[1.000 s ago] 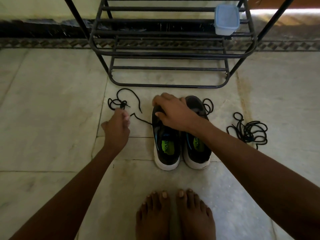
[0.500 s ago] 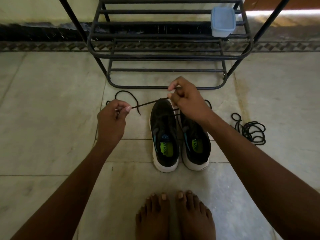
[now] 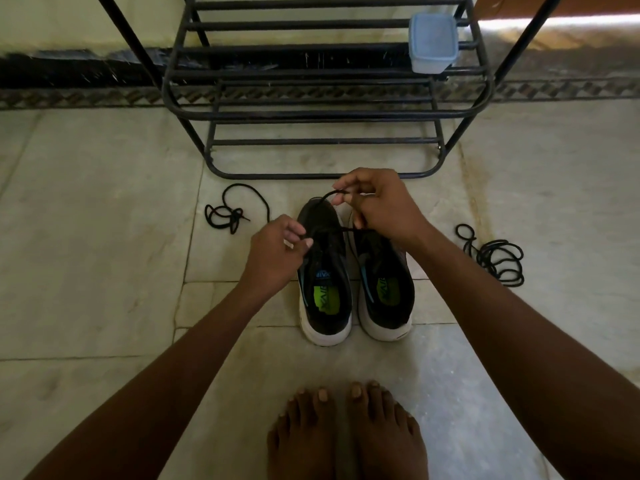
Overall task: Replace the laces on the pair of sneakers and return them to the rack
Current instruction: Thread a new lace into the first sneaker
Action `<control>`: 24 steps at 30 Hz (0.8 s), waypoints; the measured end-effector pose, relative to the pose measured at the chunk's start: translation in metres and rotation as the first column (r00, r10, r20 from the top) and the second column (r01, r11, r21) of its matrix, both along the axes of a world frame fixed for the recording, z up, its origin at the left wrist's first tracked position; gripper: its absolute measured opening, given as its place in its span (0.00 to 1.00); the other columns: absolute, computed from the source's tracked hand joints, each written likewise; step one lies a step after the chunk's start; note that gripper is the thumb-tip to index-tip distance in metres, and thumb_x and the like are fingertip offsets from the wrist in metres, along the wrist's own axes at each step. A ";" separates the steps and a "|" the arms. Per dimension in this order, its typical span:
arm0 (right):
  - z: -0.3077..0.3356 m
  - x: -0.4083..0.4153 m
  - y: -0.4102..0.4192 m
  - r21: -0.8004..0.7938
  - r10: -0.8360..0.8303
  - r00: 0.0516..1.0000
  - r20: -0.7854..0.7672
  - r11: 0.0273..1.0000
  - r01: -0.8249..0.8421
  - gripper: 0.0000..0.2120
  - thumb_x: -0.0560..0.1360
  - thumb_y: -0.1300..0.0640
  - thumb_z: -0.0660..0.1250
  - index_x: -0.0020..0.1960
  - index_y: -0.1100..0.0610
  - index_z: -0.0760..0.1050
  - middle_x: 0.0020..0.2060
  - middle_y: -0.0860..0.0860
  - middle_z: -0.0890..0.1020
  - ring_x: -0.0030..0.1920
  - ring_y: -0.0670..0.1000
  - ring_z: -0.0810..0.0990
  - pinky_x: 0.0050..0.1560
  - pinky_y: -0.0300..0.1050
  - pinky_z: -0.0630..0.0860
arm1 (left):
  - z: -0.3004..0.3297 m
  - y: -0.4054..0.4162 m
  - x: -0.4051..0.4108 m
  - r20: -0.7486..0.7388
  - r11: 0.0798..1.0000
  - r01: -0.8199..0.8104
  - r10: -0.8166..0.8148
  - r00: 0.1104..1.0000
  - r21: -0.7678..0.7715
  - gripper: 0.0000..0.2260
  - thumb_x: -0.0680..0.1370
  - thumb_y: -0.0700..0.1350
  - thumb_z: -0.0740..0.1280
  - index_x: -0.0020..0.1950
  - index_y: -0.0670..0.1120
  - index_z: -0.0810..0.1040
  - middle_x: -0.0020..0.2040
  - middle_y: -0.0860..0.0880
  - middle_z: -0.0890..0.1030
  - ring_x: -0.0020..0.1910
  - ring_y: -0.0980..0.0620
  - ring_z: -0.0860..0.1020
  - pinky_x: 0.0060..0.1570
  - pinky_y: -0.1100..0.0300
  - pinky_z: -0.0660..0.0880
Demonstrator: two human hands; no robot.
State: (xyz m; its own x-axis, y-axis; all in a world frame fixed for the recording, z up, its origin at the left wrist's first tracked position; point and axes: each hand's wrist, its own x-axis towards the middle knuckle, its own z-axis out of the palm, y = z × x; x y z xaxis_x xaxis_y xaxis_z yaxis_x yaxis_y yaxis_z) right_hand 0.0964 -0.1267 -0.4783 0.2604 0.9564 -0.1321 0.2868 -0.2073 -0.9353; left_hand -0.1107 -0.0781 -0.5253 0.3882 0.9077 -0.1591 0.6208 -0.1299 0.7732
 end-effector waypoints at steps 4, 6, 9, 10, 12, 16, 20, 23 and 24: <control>0.009 0.005 -0.003 0.060 0.103 0.992 0.079 0.992 -0.108 0.06 0.78 0.66 0.69 0.54 0.64 0.82 0.43 0.56 0.86 0.29 0.37 0.78 0.32 0.28 0.71 | 0.004 -0.001 0.010 0.094 0.996 0.001 -0.010 0.996 0.094 0.24 0.75 0.40 0.76 0.68 0.52 0.73 0.60 0.51 0.76 0.41 0.60 0.78 0.38 0.71 0.74; 0.013 0.007 -0.002 0.085 0.163 0.982 0.101 0.982 -0.171 0.06 0.78 0.68 0.68 0.53 0.65 0.83 0.42 0.57 0.86 0.32 0.36 0.79 0.35 0.26 0.71 | 0.011 0.004 0.016 0.124 0.994 0.057 -0.069 0.990 0.098 0.34 0.73 0.41 0.78 0.74 0.57 0.67 0.66 0.56 0.73 0.44 0.59 0.78 0.38 0.72 0.72; 0.012 0.010 0.000 0.119 0.159 0.980 0.117 0.978 -0.173 0.07 0.78 0.67 0.68 0.53 0.63 0.83 0.42 0.54 0.86 0.37 0.38 0.82 0.38 0.28 0.72 | 0.024 0.012 0.024 0.203 0.986 0.164 -0.165 0.965 0.024 0.37 0.73 0.42 0.79 0.75 0.60 0.65 0.62 0.59 0.79 0.44 0.58 0.80 0.41 0.71 0.74; 0.011 0.012 0.001 0.125 0.147 0.981 0.124 0.979 -0.162 0.06 0.78 0.66 0.69 0.53 0.62 0.84 0.42 0.53 0.86 0.37 0.38 0.82 0.39 0.29 0.72 | 0.026 0.014 0.025 0.230 0.984 0.179 -0.178 0.957 0.013 0.33 0.73 0.41 0.78 0.74 0.58 0.68 0.57 0.57 0.82 0.42 0.59 0.80 0.42 0.70 0.74; 0.008 0.016 0.002 0.134 0.123 0.982 0.140 0.981 -0.142 0.06 0.77 0.65 0.71 0.52 0.61 0.84 0.41 0.51 0.85 0.37 0.39 0.81 0.40 0.32 0.73 | 0.026 0.017 0.026 0.267 0.986 0.164 -0.163 0.950 0.020 0.22 0.75 0.39 0.77 0.66 0.51 0.77 0.48 0.54 0.85 0.39 0.59 0.80 0.43 0.65 0.75; 0.004 0.020 -0.001 0.135 0.087 0.986 0.143 0.985 -0.107 0.05 0.77 0.64 0.71 0.51 0.60 0.84 0.40 0.48 0.84 0.38 0.39 0.81 0.40 0.33 0.74 | 0.021 0.016 0.021 0.280 0.993 0.104 -0.117 0.953 0.062 0.07 0.76 0.39 0.75 0.53 0.47 0.83 0.45 0.51 0.85 0.44 0.54 0.83 0.44 0.58 0.78; -0.001 0.021 -0.001 0.096 0.056 0.981 0.187 0.993 -0.075 0.04 0.76 0.65 0.71 0.48 0.59 0.84 0.39 0.49 0.85 0.36 0.39 0.80 0.40 0.34 0.74 | 0.018 0.015 0.014 0.190 0.983 0.175 -0.182 0.965 0.053 0.02 0.79 0.43 0.72 0.50 0.48 0.85 0.40 0.53 0.85 0.42 0.53 0.84 0.45 0.52 0.80; -0.008 0.022 0.000 0.046 0.008 0.967 0.254 0.999 -0.021 0.05 0.75 0.65 0.72 0.47 0.57 0.84 0.39 0.48 0.85 0.39 0.40 0.82 0.44 0.39 0.79 | 0.019 0.015 0.013 0.135 0.977 0.212 -0.210 0.968 -0.005 0.03 0.78 0.43 0.73 0.52 0.47 0.85 0.40 0.52 0.85 0.37 0.59 0.83 0.41 0.60 0.80; -0.010 0.021 0.001 0.027 0.002 0.961 0.276 1.000 -0.010 0.05 0.75 0.65 0.72 0.47 0.57 0.84 0.39 0.48 0.85 0.40 0.40 0.82 0.46 0.39 0.79 | 0.020 0.015 0.012 0.115 0.974 0.224 -0.220 0.969 -0.029 0.04 0.78 0.43 0.74 0.52 0.47 0.85 0.41 0.51 0.85 0.34 0.62 0.81 0.38 0.65 0.77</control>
State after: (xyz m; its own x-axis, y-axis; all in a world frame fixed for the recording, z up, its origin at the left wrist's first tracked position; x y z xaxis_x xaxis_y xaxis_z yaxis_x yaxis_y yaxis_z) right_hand 0.1176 -0.1256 -0.4879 0.2774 0.9603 -0.0295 0.5356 -0.1800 -0.8250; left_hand -0.0985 -0.0626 -0.5058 0.5965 0.7903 -0.1398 0.4906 -0.2212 0.8429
